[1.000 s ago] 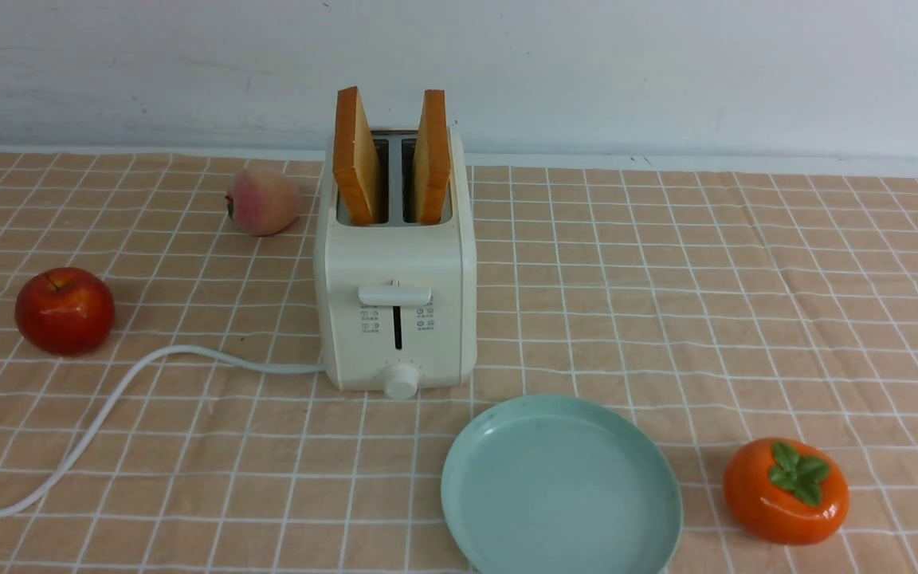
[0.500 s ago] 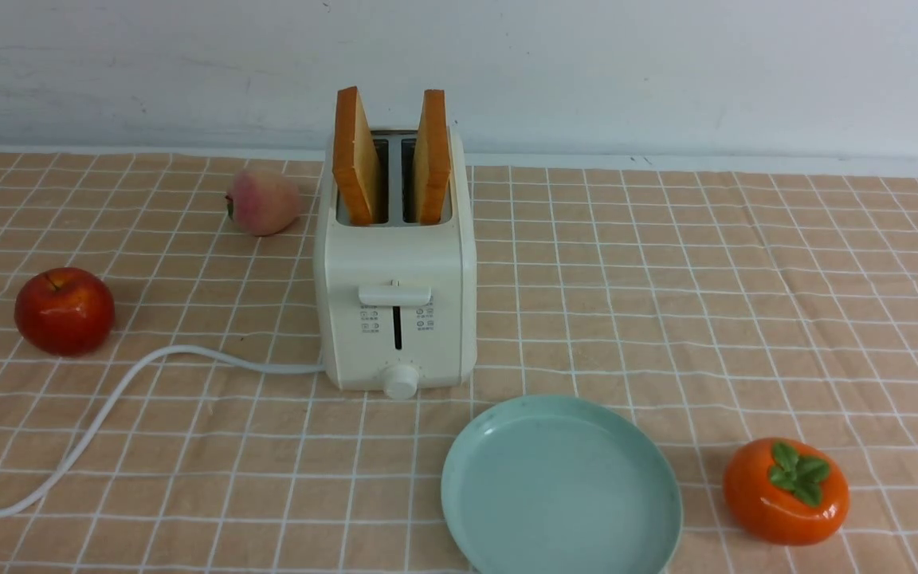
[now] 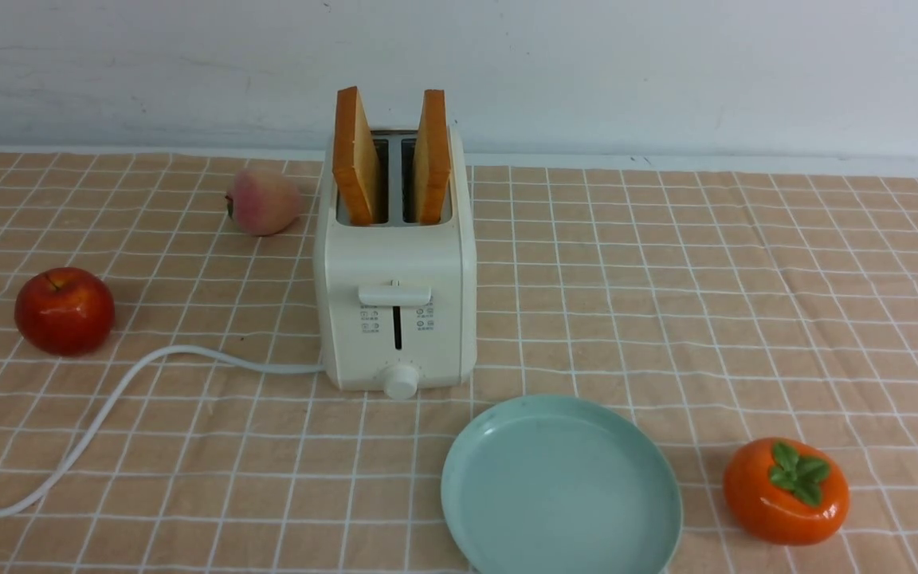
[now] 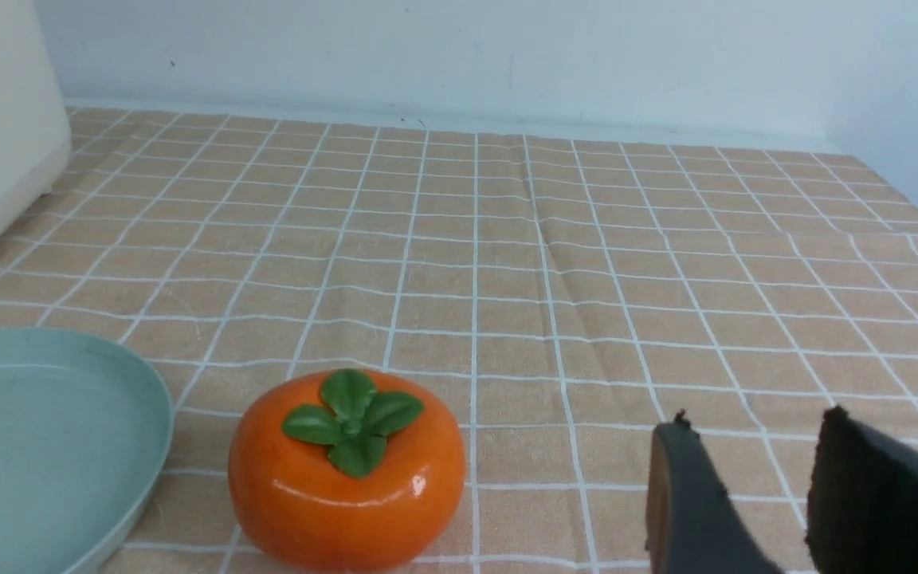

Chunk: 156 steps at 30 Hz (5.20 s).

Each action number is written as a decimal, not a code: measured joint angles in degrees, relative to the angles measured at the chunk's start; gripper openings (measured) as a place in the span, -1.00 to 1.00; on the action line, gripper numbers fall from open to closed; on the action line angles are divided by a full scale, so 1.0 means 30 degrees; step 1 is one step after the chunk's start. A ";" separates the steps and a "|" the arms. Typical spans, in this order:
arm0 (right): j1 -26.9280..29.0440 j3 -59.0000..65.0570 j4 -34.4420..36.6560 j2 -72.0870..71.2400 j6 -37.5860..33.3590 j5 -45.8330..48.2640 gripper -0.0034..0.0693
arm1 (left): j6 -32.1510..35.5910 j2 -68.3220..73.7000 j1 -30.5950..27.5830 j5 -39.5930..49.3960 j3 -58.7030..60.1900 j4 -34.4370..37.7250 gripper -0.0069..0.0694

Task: Take toasted bread from bread machine on light coffee tablecloth place on plate.
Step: 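Grasp the toast slice in the toaster and pull it up out of the slot with the right gripper, then place the held slice of bread on top of the slice on the plate with the right gripper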

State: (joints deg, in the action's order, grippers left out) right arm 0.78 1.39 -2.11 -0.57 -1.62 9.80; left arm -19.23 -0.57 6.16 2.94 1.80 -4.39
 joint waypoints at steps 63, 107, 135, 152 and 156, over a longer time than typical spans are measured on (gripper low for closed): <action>-0.4047 -2.0400 0.7302 2.7602 0.6583 0.4463 -0.25 | -0.1246 2.1544 0.1340 1.9669 -1.8546 0.8037 -0.19; -1.0452 -3.9855 0.5149 4.0318 0.0873 0.8279 -0.63 | -0.1197 2.1544 0.1663 1.5975 -1.8505 0.7960 -0.19; -0.8221 -3.0412 0.5172 3.3066 0.3148 1.8336 -0.63 | -0.1197 2.1544 0.1663 1.4092 -1.8505 0.8025 -0.19; -0.8221 -2.3823 1.4156 3.2934 -0.5005 1.2507 -0.47 | -0.1197 2.1544 0.1663 1.4270 -1.8505 0.8391 -0.19; -0.8221 -2.3771 1.2231 3.2720 -0.4165 1.2640 -0.05 | -0.1043 2.1544 0.1663 1.4111 -1.8505 0.9088 -0.19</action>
State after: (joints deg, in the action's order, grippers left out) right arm -23.89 -69.92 34.58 97.59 -14.11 47.72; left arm -22.36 64.06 11.15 45.27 -53.72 22.87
